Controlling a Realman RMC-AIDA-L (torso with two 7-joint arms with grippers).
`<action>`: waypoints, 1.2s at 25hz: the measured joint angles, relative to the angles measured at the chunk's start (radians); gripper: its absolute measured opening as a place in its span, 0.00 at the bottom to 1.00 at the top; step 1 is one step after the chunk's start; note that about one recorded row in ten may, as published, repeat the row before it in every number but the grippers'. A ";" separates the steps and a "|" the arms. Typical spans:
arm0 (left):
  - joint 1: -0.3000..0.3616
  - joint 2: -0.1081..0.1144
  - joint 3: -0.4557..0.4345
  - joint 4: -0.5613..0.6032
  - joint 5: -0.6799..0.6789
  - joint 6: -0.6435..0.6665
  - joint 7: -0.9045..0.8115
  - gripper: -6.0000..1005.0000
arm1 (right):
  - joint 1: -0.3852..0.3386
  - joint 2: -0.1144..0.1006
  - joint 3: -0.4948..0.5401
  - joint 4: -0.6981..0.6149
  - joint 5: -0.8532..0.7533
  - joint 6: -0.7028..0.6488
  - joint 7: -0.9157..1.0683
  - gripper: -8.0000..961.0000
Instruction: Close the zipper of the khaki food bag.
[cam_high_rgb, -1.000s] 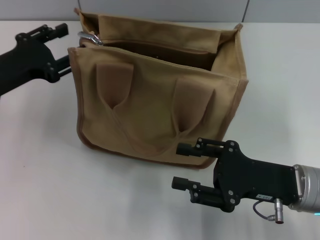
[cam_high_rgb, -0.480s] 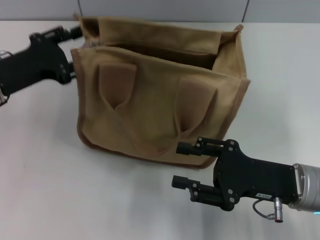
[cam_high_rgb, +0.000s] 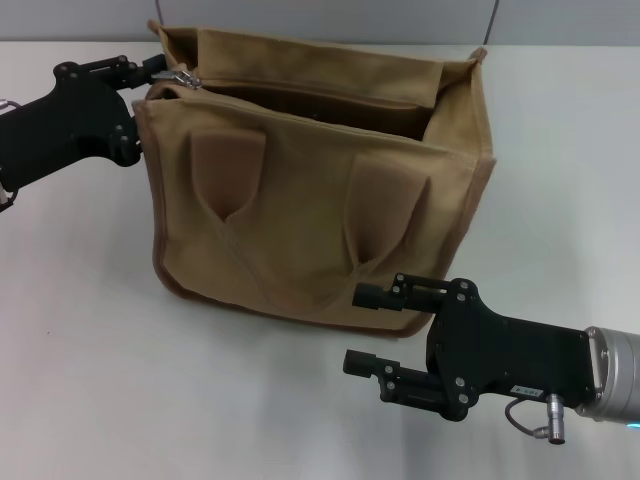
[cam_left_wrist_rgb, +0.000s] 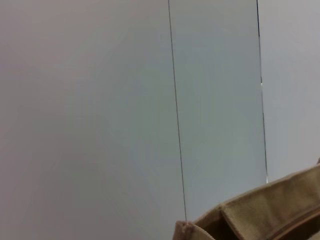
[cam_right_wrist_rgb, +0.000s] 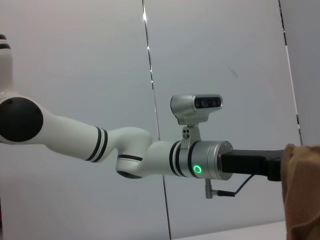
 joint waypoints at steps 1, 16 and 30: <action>0.000 0.000 0.000 0.000 0.000 0.000 0.000 0.46 | 0.000 0.000 0.000 0.000 0.000 0.000 0.000 0.63; 0.028 -0.002 -0.001 0.003 -0.073 0.049 -0.001 0.11 | -0.002 0.000 0.001 0.002 0.000 -0.013 0.000 0.63; 0.040 -0.003 -0.001 0.004 -0.144 0.202 -0.022 0.03 | -0.003 0.000 0.226 0.027 0.000 -0.243 0.031 0.63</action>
